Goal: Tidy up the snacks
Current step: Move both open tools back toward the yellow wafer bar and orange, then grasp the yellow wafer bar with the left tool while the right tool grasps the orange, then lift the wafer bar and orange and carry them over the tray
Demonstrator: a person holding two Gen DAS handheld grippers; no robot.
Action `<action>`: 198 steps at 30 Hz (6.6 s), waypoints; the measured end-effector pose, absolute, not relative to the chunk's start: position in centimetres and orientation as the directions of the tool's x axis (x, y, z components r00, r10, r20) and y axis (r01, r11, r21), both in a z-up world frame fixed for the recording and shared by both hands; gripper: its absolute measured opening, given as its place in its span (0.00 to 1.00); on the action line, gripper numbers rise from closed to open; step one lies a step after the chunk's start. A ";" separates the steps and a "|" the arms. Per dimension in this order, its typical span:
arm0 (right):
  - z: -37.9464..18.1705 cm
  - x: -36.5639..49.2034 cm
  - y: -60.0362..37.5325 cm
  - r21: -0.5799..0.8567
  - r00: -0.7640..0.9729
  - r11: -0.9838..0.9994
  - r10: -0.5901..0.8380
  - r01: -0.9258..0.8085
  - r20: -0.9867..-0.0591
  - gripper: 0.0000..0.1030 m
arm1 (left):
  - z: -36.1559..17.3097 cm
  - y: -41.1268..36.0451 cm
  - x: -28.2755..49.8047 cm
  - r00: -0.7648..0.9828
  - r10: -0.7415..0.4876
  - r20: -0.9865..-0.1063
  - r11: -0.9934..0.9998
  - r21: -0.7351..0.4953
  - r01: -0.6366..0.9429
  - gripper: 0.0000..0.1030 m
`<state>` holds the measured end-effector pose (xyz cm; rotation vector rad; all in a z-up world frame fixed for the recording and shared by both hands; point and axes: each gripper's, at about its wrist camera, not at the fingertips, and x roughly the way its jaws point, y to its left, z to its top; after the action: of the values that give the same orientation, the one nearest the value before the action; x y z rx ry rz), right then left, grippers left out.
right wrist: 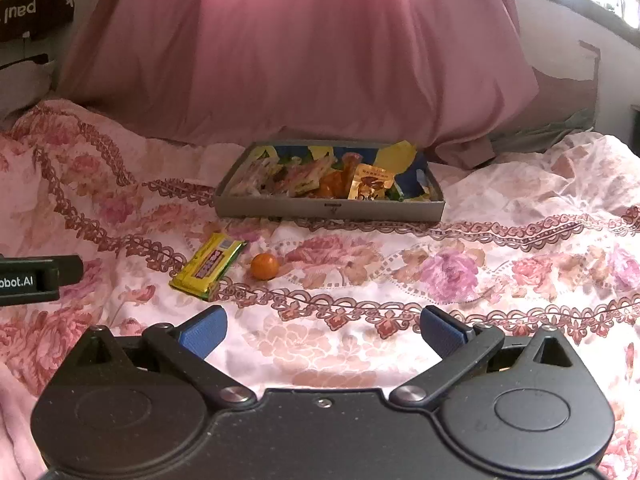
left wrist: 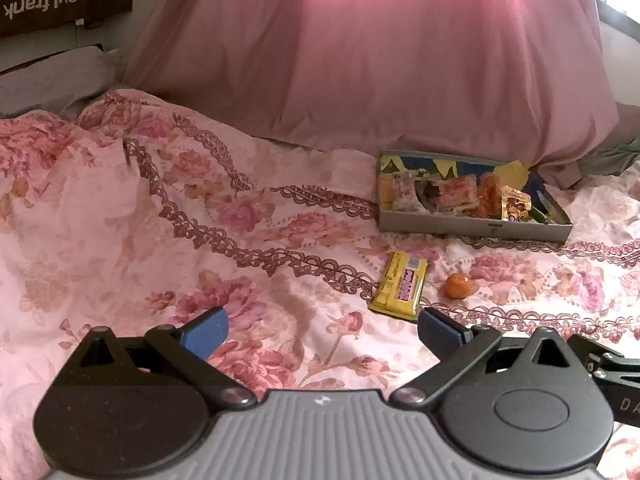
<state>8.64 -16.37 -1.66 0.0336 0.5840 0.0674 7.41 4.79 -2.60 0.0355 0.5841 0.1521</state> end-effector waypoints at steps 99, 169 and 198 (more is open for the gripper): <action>-11.1 26.4 -12.1 -0.104 0.756 0.912 0.260 -0.397 -0.600 0.70 | -12.5 3.4 27.2 0.575 -0.224 -0.787 0.945 -0.030 0.327 0.63; -4.8 19.4 -15.8 -0.055 0.850 0.949 0.252 -0.311 -0.462 0.35 | -9.0 5.3 24.5 0.579 -0.277 -0.767 0.959 -0.186 0.213 0.51; -5.6 21.3 -15.9 0.001 0.852 0.960 0.250 -0.281 -0.459 0.35 | -7.9 4.7 24.4 0.621 -0.362 -0.695 0.932 -0.261 0.251 0.50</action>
<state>21.28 -15.86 -5.55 -0.0674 0.4736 0.2800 24.42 4.69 -7.92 -0.1436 0.8296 -0.3532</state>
